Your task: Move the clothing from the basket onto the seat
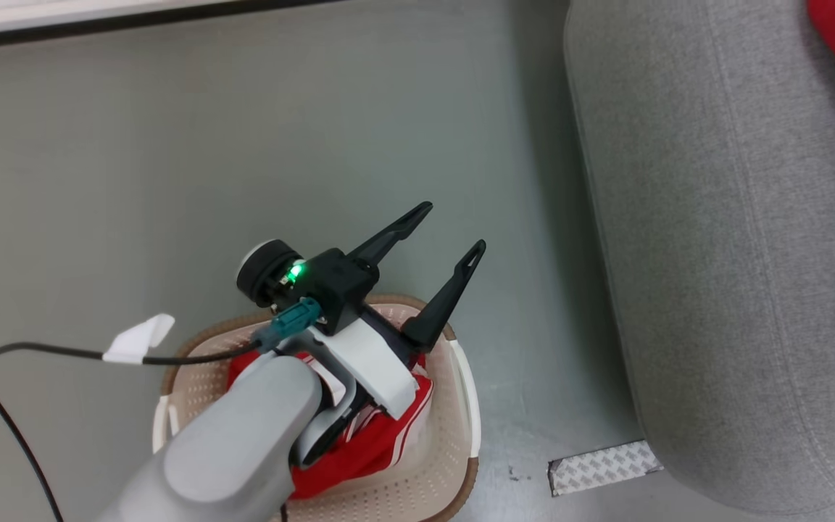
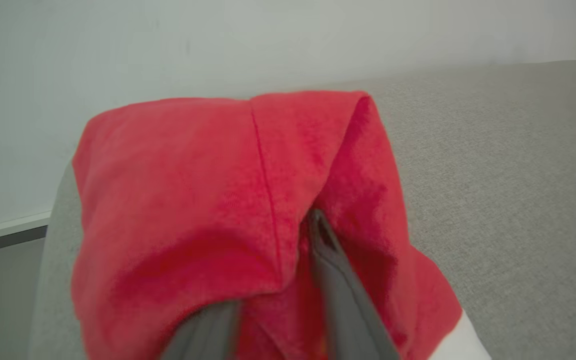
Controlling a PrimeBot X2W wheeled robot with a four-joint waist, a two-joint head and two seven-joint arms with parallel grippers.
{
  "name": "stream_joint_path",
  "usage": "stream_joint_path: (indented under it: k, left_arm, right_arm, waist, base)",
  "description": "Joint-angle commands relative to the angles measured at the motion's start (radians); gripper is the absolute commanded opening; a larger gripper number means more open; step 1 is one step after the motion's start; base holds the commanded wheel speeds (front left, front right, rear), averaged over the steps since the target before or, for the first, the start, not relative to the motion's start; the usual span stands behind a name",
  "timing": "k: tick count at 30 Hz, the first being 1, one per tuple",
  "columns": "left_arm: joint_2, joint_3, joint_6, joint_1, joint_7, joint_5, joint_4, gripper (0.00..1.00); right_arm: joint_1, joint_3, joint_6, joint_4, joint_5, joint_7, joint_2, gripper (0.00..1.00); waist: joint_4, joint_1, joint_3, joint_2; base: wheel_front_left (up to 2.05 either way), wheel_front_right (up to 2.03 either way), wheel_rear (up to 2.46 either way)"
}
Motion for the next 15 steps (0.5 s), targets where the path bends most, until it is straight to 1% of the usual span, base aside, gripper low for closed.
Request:
stream_joint_path:
  k: [1, 8, 15]
  left_arm:
    - [-0.001, 0.0, -0.001, 0.005, -0.009, -0.013, 0.003, 1.0]
    - [-0.013, 0.002, -0.005, 0.024, -0.025, -0.026, 0.027, 1.0]
    - [-0.021, 0.014, -0.006, 0.08, -0.041, -0.052, 0.069, 1.0]
  right_arm:
    - [-0.01, 0.011, 0.001, 0.008, 0.011, 0.007, -0.01, 1.0]
    - [0.001, 0.103, 0.001, 0.021, 0.075, 0.035, -0.038, 1.0]
    - [0.05, 0.205, 0.001, 0.026, 0.115, 0.069, -0.062, 1.0]
  waist:
    - [-0.003, -0.0001, -0.011, 0.0]
    - [-0.008, -0.0001, -0.068, 0.0]
    - [-0.014, -0.0001, -0.183, 0.0]
  base:
    - [0.0, 0.0, 0.0]
    - [0.0, 0.0, 0.0]
    - [0.0, 0.0, 0.0]
